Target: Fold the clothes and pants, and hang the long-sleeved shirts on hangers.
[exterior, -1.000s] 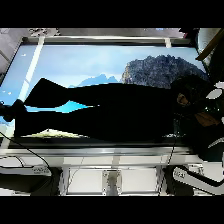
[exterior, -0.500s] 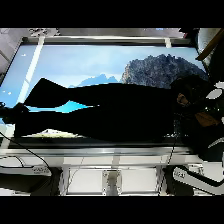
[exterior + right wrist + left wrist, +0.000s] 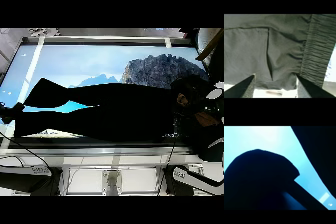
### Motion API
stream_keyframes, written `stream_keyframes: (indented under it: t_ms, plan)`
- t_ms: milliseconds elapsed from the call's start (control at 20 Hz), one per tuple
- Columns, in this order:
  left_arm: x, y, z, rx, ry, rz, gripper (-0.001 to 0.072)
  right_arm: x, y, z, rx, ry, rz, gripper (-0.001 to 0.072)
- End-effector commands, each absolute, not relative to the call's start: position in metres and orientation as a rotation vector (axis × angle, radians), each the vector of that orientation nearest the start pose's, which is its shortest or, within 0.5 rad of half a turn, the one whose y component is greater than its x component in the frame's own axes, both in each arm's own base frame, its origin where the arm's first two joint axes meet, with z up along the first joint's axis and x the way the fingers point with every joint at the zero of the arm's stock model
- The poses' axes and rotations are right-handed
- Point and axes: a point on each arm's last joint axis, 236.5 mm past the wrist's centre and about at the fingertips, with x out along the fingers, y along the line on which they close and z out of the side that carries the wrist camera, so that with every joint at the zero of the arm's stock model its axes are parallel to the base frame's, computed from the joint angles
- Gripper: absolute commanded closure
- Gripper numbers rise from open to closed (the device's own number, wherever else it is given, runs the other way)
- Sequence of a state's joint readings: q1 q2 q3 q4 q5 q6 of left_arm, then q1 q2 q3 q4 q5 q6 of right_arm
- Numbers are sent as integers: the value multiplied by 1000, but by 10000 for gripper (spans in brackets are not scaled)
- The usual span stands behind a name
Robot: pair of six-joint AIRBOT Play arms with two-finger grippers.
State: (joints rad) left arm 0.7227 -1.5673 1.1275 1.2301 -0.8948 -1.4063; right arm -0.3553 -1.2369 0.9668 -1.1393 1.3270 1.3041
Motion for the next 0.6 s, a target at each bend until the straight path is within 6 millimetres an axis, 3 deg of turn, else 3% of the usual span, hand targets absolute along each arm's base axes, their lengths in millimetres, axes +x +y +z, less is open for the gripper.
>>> stream_keyframes:
  t_ms: [0,100,250,350,400,450,550]
  plan:
    - [368,243,-85,-657,1113,434,700,310,-13,-24,464,1434,159,168]
    - [399,254,-42,-664,993,414,700,309,-13,-24,461,1435,157,168]
    - [447,261,71,-589,739,346,701,308,-14,-25,456,1441,155,169]
    - [444,257,127,-498,652,334,701,308,-14,-25,456,1442,156,169]
    - [433,250,138,-482,662,328,701,308,-14,-25,456,1441,155,169]
    - [417,245,136,-462,713,330,701,308,-14,-25,456,1440,155,169]
    - [376,239,101,-430,886,359,701,308,-15,-25,452,1440,153,169]
